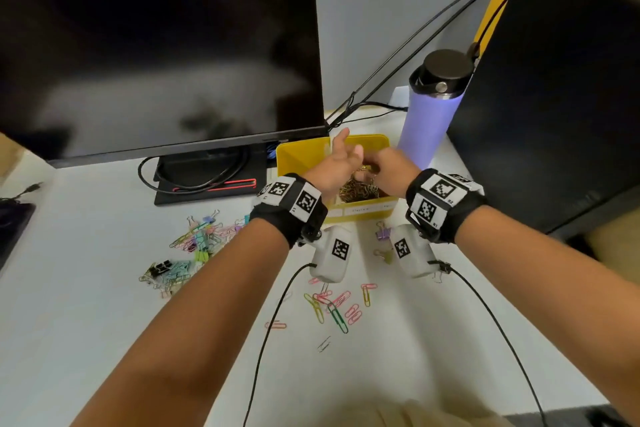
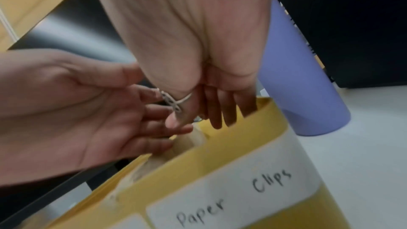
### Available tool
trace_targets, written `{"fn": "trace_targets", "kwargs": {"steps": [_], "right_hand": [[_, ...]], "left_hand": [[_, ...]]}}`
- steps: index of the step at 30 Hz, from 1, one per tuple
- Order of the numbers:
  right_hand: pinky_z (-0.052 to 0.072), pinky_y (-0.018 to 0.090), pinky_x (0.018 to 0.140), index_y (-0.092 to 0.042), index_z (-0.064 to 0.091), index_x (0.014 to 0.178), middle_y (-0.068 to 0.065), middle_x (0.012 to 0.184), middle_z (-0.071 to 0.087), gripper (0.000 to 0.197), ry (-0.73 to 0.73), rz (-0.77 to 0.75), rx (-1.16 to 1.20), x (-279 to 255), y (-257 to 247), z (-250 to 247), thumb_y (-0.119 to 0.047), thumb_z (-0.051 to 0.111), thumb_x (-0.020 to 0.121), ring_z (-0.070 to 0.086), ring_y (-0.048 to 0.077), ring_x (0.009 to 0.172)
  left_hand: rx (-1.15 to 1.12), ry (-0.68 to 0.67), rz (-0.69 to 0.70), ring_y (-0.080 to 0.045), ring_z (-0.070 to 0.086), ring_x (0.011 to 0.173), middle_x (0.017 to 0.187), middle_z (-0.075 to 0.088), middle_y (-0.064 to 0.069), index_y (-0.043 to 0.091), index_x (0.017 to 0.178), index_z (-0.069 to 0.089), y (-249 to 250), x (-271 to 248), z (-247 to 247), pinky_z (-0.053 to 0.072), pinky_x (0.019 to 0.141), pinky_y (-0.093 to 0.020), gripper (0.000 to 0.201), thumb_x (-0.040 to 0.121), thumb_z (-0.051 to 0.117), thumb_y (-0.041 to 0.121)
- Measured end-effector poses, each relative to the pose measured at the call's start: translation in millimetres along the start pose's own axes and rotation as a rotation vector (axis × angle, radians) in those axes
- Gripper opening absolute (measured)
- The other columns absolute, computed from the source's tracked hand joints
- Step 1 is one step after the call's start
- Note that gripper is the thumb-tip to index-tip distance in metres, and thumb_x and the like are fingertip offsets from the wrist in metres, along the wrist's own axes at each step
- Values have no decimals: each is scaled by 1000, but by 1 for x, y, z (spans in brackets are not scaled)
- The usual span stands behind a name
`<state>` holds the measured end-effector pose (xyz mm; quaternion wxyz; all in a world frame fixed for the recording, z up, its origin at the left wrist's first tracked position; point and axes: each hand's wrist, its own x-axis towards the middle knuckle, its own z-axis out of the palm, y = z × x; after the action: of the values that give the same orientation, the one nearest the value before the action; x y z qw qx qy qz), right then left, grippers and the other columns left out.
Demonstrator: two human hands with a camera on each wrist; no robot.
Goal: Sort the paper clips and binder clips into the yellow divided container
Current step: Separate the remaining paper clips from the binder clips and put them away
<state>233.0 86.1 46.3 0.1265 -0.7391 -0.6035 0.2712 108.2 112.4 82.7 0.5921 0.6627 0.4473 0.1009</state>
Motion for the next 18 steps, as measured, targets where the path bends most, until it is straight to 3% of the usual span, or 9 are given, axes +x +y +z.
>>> {"fn": "trace_targets", "kwargs": {"steps": [3,5,7,8,10,13,15,18], "right_hand": [[46,41,99,-7,50,127,18,124,60,43,156,-76,92,-17,-2,7,-17,61,86,55,31,115],[49,36,86,-5,58,116,18,110,64,32,276,-189,127,-41,-2,11,-8,62,84,58,28,98],[46,29,72,-3,64,102,19,96,63,21,289,-304,126,-73,-2,23,2,60,82,54,23,81],[45,24,71,-2,65,98,19,93,62,19,235,-334,110,-89,0,33,5,59,82,55,25,78],[40,12,79,-3,63,102,17,102,61,20,4,-271,14,-114,7,55,1,60,83,57,29,93],[35,28,100,-5,47,123,16,126,47,49,-316,-22,-92,-136,18,87,-18,67,80,43,29,119],[36,34,103,-5,43,126,16,127,43,65,-330,47,-47,-143,17,100,-25,74,74,40,29,120],[39,32,97,-4,46,121,15,122,47,54,-283,14,-84,-142,8,116,-17,72,75,43,28,115]], "left_hand": [[-44,63,138,-20,38,130,147,35,-14,17,143,24,-5,-14,-5,32,109,-31,46,99,34,22],[60,163,234,-12,48,111,134,49,-6,12,132,44,-17,-30,-17,42,91,-19,37,95,45,14],[306,287,283,-13,54,94,116,59,-4,9,115,57,-41,-56,-29,42,75,-11,26,89,56,11],[432,306,283,-14,55,86,110,63,-6,9,108,61,-58,-70,-34,41,70,-9,21,86,60,11],[629,239,161,-14,53,79,105,65,-9,11,101,64,-98,-99,-36,37,64,-6,20,82,66,16],[685,106,-110,-20,52,95,113,57,-10,12,113,59,-151,-134,-24,36,80,-18,38,78,70,21],[647,81,-188,-24,51,102,112,51,-9,10,118,54,-170,-145,-12,36,85,-22,47,75,73,17],[603,174,-177,-24,56,91,94,51,-5,4,103,60,-181,-149,1,44,80,-24,29,76,69,6]]}}
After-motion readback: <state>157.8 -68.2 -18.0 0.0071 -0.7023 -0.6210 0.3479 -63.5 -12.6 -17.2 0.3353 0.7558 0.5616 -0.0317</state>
